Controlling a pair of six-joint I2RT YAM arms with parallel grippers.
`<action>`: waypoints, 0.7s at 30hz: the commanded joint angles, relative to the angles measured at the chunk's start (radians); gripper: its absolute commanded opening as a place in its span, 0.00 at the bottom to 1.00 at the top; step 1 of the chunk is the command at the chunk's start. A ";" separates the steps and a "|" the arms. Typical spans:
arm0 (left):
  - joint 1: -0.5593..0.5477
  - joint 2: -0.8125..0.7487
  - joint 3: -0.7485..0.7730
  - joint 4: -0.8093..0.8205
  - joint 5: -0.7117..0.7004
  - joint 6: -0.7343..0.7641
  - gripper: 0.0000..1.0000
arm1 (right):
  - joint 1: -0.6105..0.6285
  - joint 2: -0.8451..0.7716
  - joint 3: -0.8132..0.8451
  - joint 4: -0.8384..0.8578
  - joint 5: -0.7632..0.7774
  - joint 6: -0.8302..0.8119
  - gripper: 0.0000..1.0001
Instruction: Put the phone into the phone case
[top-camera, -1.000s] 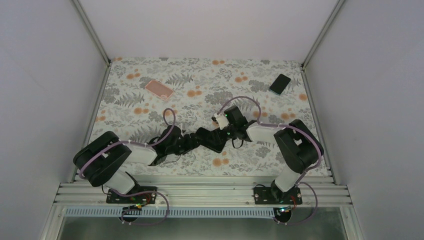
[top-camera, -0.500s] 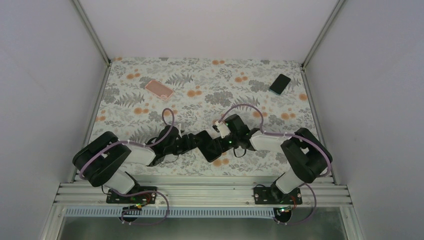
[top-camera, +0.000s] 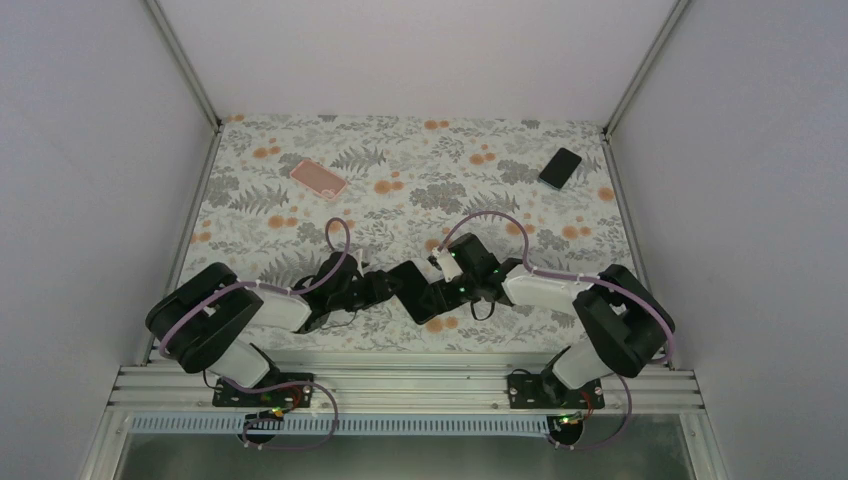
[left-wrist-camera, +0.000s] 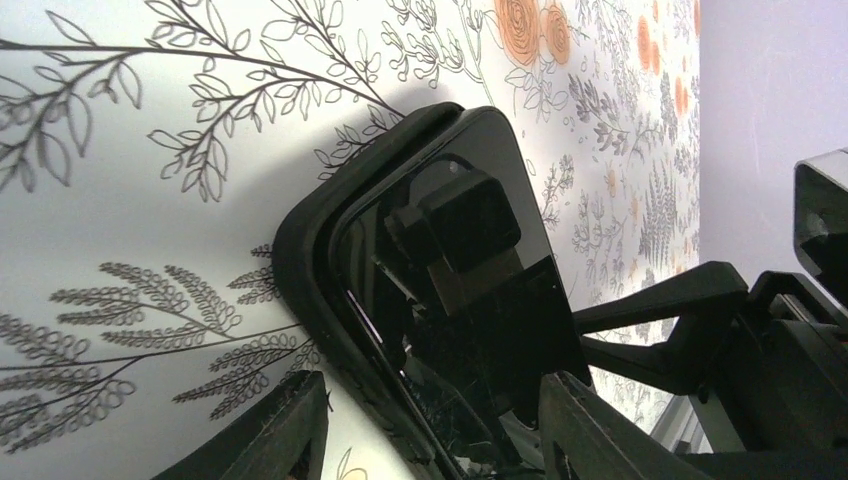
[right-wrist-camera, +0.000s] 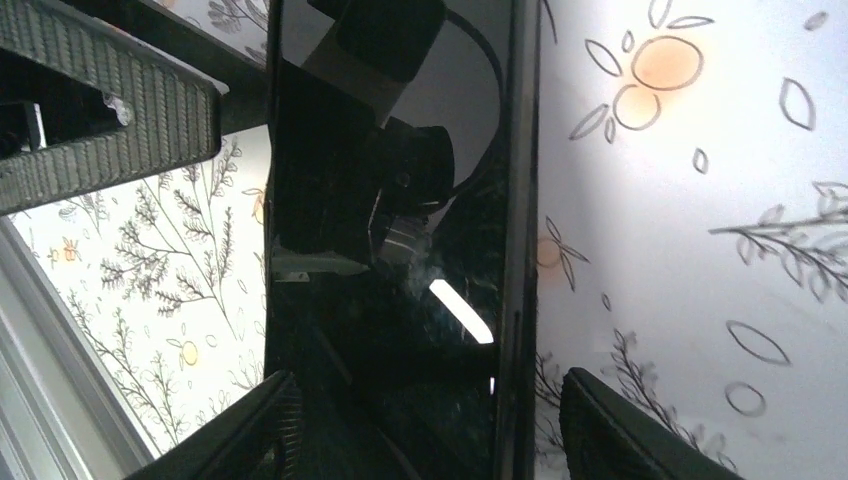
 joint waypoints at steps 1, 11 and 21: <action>-0.012 0.069 -0.018 -0.149 -0.008 0.020 0.53 | 0.015 -0.057 -0.011 -0.095 0.079 0.024 0.62; -0.022 0.097 -0.020 -0.169 -0.038 0.013 0.44 | 0.035 -0.035 -0.016 -0.076 0.099 0.044 0.57; -0.023 0.114 -0.005 -0.254 -0.089 0.040 0.40 | 0.078 0.046 0.048 -0.041 0.135 0.050 0.48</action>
